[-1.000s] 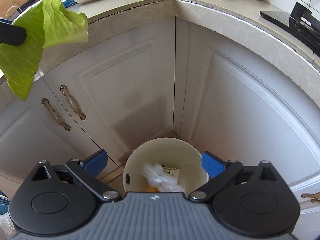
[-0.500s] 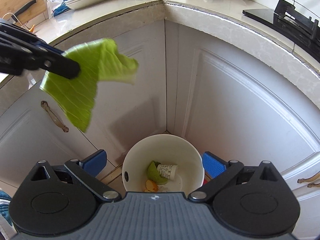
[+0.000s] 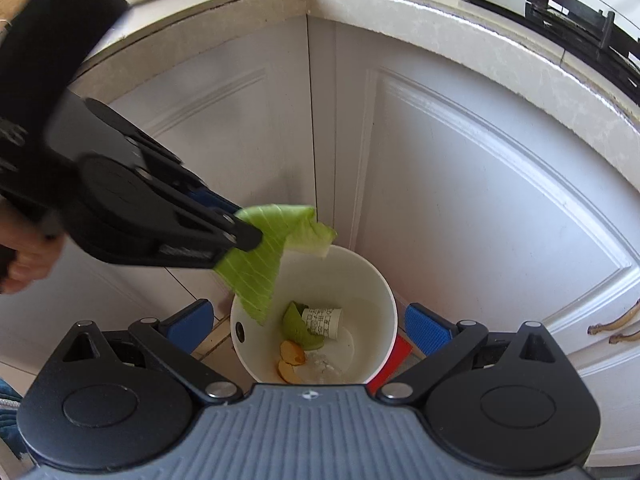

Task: Collect trash
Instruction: 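Lower the cabbage leaf into the bucket and open the left tool, then move both tools back to the counter toward the crinkled green leaves, then grasp the crinkled green cabbage leaf with the left tool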

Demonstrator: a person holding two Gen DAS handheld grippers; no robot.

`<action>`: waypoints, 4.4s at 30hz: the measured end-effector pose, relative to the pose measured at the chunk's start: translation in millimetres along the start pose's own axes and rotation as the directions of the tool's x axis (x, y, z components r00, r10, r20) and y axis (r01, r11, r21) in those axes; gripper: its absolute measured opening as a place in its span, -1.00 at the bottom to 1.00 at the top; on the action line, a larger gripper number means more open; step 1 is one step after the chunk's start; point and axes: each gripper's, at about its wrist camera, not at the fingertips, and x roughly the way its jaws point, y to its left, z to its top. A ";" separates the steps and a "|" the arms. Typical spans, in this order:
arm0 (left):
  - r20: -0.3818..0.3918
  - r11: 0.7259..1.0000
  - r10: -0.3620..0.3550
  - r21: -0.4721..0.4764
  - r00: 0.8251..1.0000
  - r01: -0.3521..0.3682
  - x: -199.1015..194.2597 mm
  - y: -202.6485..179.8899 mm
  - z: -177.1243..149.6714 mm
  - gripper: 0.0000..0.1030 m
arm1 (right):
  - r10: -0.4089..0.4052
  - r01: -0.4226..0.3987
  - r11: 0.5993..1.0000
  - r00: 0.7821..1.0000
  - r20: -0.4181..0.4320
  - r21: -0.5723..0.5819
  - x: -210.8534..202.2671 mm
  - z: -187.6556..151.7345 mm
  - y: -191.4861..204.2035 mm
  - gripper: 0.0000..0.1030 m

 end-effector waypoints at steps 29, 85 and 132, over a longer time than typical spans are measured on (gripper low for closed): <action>0.077 0.999 0.035 0.013 0.996 -0.036 1.8 -3.8 14.4 0.66 | -0.072 0.073 0.997 0.997 -0.020 0.033 -1.1 -4.1 2.6 1.00; 0.108 0.675 0.555 -0.638 0.825 -0.371 -240.2 319.9 -126.0 0.34 | 0.222 -0.169 0.909 0.970 0.100 -0.380 -31.7 196.9 225.6 1.00; 0.145 0.613 0.597 -0.717 0.789 -0.332 -322.0 297.3 -185.5 -0.39 | 0.460 -0.360 0.716 0.888 0.017 -0.598 48.0 285.6 358.1 1.00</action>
